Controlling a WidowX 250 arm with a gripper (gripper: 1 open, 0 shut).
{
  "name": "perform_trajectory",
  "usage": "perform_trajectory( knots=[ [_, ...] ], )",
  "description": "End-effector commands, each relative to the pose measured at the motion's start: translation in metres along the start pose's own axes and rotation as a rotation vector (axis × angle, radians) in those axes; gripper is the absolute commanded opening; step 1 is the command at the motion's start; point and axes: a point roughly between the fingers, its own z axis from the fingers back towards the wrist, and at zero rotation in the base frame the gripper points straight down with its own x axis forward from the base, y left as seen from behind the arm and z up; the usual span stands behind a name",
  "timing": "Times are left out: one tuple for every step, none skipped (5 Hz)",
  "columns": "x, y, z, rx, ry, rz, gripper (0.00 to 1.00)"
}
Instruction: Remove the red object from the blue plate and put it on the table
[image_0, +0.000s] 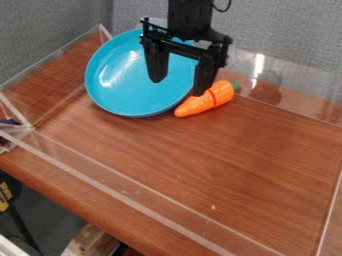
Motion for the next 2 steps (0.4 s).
perform_trajectory(
  knots=[
    [0.009,0.006,-0.012,0.003,0.014,-0.018,1.00],
    [0.032,0.002,-0.022,0.009,0.002,-0.022,1.00]
  ],
)
